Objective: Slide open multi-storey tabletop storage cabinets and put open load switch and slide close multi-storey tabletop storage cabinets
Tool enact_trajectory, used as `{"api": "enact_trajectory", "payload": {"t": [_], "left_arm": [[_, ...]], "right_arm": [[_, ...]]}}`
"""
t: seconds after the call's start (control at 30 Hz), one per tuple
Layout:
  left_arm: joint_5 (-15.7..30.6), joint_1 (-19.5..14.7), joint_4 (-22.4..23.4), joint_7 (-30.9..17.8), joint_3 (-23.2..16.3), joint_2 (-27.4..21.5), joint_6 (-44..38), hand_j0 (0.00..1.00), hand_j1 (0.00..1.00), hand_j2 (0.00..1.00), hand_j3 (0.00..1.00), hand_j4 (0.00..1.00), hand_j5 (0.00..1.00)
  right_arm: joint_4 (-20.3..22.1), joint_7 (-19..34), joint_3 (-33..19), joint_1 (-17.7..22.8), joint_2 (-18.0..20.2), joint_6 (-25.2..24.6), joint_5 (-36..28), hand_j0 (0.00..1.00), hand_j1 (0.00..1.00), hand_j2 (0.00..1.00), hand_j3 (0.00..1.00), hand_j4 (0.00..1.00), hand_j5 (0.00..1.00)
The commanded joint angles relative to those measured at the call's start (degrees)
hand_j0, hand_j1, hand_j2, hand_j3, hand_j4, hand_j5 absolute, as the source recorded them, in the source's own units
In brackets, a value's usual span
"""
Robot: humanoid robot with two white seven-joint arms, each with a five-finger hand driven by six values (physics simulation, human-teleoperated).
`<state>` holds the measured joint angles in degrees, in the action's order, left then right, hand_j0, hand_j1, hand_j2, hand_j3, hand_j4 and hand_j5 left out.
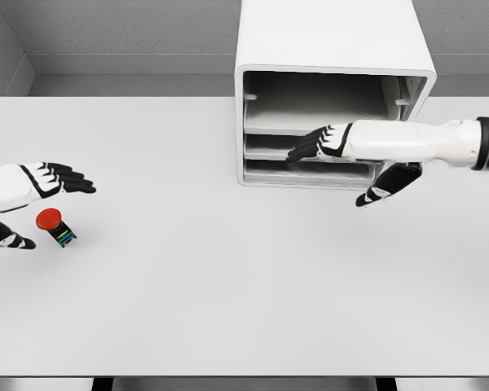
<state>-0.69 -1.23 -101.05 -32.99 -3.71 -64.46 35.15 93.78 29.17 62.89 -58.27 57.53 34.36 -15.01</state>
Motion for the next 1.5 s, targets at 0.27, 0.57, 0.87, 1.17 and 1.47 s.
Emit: {"api": "enact_trajectory", "payload": {"t": [0.27, 0.57, 0.87, 1.17, 1.47], "left_arm": [[-6.3, -0.2, 4.5, 0.2, -0.5, 3.5, -0.2, 1.00, 1.00, 1.00, 1.00, 1.00, 1.00], [-9.2, -5.3, 8.5, 0.3, -6.0, 7.0, -0.2, 1.00, 1.00, 1.00, 1.00, 1.00, 1.00], [-12.5, -5.9, 14.2, 0.3, -6.4, 7.8, -0.2, 1.00, 1.00, 1.00, 1.00, 1.00, 1.00], [-14.6, -8.2, 17.3, 0.3, -8.7, 10.1, -0.2, 1.00, 1.00, 1.00, 1.00, 1.00, 1.00], [-19.9, -9.5, 17.7, 0.3, -8.8, 12.0, -0.2, 1.00, 1.00, 1.00, 1.00, 1.00, 1.00]], "right_arm": [[-3.5, 2.6, 0.0, -1.2, -5.5, -17.0, -0.2, 1.00, 1.00, 1.00, 1.00, 1.00, 1.00], [-4.1, 4.7, 0.0, -2.5, -6.6, -24.5, -0.2, 1.00, 1.00, 1.00, 1.00, 1.00, 1.00], [-6.7, 5.0, 0.5, -3.2, -9.9, -25.4, 3.4, 1.00, 1.00, 1.00, 1.00, 1.00, 1.00], [-6.8, 5.1, 0.4, -4.5, -10.2, -25.7, 5.7, 1.00, 1.00, 1.00, 1.00, 1.00, 1.00], [-6.7, 5.2, 0.7, -4.5, -10.2, -25.1, 6.2, 1.00, 1.00, 1.00, 1.00, 1.00, 1.00]]}}
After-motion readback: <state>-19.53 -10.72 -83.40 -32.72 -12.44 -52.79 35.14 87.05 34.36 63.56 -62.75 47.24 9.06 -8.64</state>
